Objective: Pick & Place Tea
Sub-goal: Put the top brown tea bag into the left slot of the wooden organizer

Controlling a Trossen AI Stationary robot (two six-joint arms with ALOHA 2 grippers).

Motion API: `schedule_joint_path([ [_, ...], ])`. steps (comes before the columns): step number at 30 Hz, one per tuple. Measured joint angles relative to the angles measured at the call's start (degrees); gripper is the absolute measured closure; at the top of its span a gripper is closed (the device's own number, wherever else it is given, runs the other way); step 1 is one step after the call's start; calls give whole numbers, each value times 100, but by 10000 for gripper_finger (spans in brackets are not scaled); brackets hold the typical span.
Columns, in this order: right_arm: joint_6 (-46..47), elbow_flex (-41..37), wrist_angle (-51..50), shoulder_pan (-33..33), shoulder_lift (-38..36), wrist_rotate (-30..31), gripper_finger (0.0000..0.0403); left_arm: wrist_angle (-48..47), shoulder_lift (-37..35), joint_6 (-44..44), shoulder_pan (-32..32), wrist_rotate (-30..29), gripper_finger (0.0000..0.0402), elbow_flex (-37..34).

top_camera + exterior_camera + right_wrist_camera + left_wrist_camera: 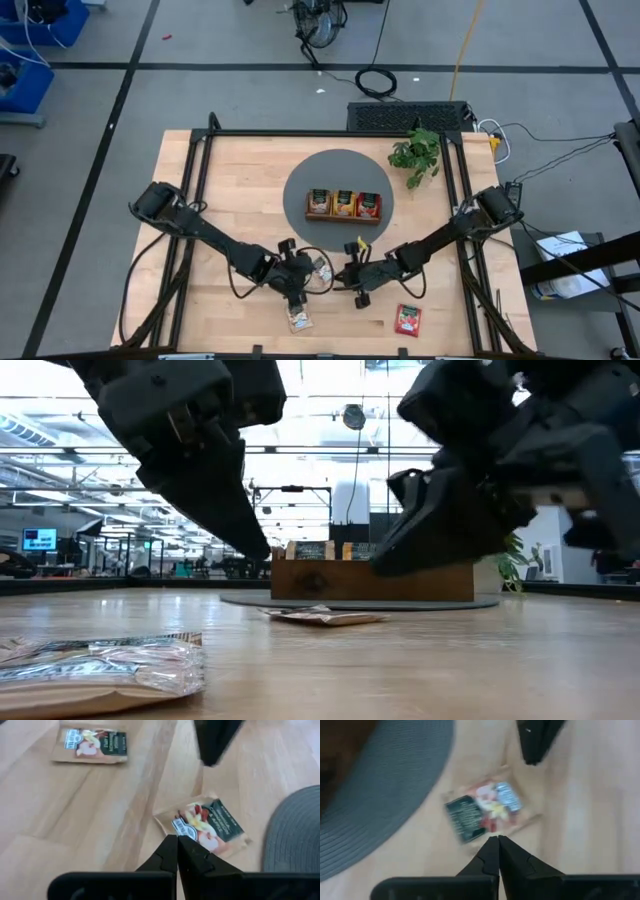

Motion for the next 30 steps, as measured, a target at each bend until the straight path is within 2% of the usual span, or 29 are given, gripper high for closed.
schedule_joint_path([
  [3, -45, 4, 181, -19, 77, -66, 403, -160, -32, -28, 40, -72, 396, 0],
  [10, -107, 4, 270, -231, 313, -177, 403, -392, -30, 26, 278, -73, 372, -7],
  [12, -107, 5, 307, -270, 300, -415, 403, -410, -30, 128, 335, -46, 370, -7],
  [21, -193, 6, -139, -347, 304, -473, 403, -194, -30, 248, 638, 541, 364, -4],
  [25, -408, 6, -256, -345, 298, -462, 403, -31, -30, 281, 696, 582, 335, -4],
  [30, -480, -35, -213, -345, 293, -458, 403, -23, -27, 323, 795, 583, 274, -4],
])
